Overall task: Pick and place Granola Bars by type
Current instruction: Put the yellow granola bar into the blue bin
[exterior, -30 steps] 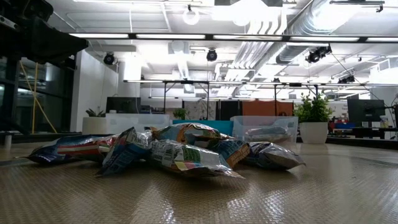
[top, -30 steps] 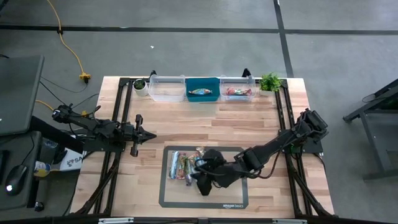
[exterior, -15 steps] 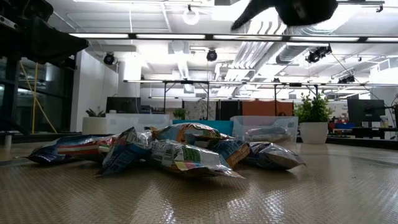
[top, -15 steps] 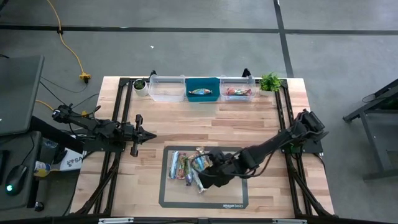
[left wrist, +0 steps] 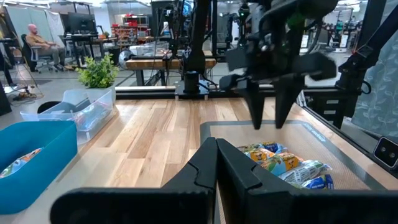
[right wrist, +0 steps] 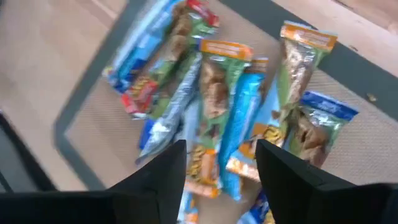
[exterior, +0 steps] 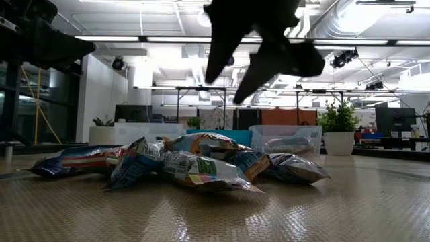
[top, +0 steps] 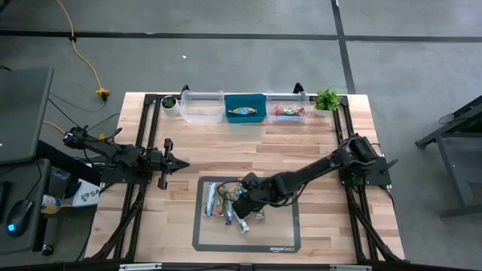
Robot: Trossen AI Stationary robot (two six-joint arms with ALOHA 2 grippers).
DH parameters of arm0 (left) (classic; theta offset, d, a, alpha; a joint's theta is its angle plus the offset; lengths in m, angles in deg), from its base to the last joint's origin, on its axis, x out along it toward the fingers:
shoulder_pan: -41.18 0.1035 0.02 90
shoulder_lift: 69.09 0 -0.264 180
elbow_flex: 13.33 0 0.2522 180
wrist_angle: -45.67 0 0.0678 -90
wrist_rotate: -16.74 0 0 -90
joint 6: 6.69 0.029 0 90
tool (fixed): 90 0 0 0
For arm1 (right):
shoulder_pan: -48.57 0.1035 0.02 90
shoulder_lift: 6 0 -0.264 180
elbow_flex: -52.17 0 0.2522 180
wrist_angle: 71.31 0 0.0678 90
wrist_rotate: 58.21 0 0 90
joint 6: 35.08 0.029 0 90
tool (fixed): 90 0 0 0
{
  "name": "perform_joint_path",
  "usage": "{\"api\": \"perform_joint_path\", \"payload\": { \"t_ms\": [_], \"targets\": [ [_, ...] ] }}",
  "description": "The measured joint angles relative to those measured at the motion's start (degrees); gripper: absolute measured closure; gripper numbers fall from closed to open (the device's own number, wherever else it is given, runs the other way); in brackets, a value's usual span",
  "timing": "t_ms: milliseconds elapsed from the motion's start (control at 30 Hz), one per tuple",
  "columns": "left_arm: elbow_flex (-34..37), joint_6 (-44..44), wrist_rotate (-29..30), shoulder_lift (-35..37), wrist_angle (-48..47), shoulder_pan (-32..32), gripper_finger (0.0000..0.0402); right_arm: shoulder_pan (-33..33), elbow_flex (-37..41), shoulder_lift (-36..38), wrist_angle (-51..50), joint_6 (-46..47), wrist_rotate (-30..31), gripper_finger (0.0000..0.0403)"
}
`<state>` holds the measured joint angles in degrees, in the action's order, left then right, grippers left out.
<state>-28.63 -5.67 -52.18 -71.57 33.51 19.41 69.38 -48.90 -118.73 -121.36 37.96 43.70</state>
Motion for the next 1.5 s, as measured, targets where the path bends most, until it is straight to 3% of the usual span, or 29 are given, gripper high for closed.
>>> {"api": "perform_joint_path", "payload": {
  "t_ms": [367, 1500],
  "targets": [
    [0.0, 0.0, 0.0, 0.0, 0.0, 0.0, 0.04, -4.3, 0.0, -4.9, -1.2, 0.0, -3.0, 0.0161],
    [0.0, 0.0, 0.0, 0.0, 0.0, 0.0, 0.04, -8.7, 0.1, -7.6, -0.6, -1.1, -5.6, 0.016]
  ]
}}
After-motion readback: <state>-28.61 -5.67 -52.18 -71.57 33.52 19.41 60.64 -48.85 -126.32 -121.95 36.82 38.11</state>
